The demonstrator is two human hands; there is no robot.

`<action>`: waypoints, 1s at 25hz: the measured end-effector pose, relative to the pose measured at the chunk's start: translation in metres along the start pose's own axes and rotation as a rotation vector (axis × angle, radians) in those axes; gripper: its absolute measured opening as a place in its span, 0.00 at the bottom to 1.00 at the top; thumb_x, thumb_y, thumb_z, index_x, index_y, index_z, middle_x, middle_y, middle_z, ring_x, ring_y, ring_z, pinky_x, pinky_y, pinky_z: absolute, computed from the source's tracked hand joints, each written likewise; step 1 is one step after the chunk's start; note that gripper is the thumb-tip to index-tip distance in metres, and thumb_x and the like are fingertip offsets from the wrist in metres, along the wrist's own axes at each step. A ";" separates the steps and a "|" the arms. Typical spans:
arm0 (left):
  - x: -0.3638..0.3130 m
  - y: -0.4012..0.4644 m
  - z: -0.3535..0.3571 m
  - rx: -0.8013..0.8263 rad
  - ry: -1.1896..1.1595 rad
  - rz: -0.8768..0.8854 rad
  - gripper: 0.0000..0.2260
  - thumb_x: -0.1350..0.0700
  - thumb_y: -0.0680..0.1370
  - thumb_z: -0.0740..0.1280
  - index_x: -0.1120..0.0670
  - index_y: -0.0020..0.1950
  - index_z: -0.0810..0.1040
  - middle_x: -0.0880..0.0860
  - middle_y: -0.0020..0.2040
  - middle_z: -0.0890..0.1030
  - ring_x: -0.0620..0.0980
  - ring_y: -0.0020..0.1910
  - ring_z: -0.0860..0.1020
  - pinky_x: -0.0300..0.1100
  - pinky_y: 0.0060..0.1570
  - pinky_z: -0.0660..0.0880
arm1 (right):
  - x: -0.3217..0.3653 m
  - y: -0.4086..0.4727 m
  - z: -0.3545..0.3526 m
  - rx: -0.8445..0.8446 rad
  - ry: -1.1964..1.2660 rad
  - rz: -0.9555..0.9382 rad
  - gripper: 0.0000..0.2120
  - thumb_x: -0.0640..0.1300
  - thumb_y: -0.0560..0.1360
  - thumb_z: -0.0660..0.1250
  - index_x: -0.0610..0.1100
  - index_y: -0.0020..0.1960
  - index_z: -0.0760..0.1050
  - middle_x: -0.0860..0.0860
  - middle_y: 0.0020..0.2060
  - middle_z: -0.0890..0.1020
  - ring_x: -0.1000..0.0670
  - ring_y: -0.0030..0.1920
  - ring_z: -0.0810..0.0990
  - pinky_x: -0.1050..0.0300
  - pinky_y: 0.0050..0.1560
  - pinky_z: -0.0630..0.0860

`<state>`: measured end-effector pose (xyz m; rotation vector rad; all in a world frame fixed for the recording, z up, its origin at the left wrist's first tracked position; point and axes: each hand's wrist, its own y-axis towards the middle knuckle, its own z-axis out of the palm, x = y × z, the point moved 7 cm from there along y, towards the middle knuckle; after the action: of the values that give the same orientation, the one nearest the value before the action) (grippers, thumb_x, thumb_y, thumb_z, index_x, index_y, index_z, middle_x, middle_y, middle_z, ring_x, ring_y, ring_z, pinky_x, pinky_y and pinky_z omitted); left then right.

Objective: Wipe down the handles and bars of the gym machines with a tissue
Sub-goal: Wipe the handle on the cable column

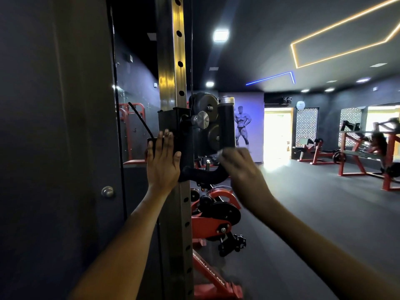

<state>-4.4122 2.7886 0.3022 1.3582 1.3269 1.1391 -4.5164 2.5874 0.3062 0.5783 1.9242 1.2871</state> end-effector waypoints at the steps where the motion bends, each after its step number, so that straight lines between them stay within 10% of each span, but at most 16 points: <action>1: -0.001 0.000 0.000 0.005 -0.004 0.004 0.25 0.50 0.83 0.46 0.61 0.77 0.56 0.57 0.77 0.59 0.45 0.77 0.39 0.45 0.74 0.34 | 0.006 -0.013 0.001 0.059 0.029 -0.050 0.19 0.34 0.69 0.53 0.33 0.52 0.79 0.41 0.48 0.80 0.46 0.51 0.69 0.55 0.43 0.77; 6: 0.000 -0.001 0.000 0.013 -0.019 0.006 0.25 0.50 0.83 0.47 0.61 0.77 0.56 0.58 0.78 0.58 0.44 0.77 0.38 0.45 0.74 0.34 | -0.048 0.072 -0.017 -0.121 0.154 0.281 0.08 0.38 0.76 0.61 0.40 0.52 0.77 0.49 0.49 0.75 0.53 0.49 0.71 0.51 0.52 0.74; 12: -0.002 -0.002 -0.003 0.026 -0.036 0.037 0.25 0.51 0.83 0.49 0.62 0.77 0.56 0.59 0.77 0.60 0.48 0.77 0.48 0.44 0.74 0.33 | -0.004 -0.025 0.006 -0.119 -0.002 0.174 0.16 0.32 0.72 0.58 0.33 0.57 0.78 0.41 0.51 0.80 0.45 0.48 0.72 0.56 0.47 0.74; 18: 0.000 0.001 -0.003 0.071 -0.040 0.045 0.25 0.50 0.83 0.47 0.62 0.77 0.56 0.59 0.77 0.61 0.51 0.76 0.53 0.43 0.74 0.33 | 0.024 -0.064 0.072 0.254 0.079 0.224 0.17 0.35 0.63 0.75 0.37 0.51 0.79 0.43 0.50 0.79 0.46 0.54 0.69 0.53 0.43 0.81; 25: 0.002 -0.004 0.002 0.043 -0.003 0.055 0.26 0.48 0.83 0.45 0.62 0.77 0.56 0.58 0.77 0.59 0.46 0.77 0.44 0.45 0.74 0.33 | 0.019 -0.014 0.011 -0.075 0.023 0.221 0.17 0.39 0.73 0.54 0.34 0.50 0.80 0.41 0.48 0.81 0.46 0.53 0.70 0.57 0.47 0.76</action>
<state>-4.4109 2.7907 0.2983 1.4350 1.3251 1.1508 -4.5191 2.6022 0.2847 0.7578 1.8612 1.5031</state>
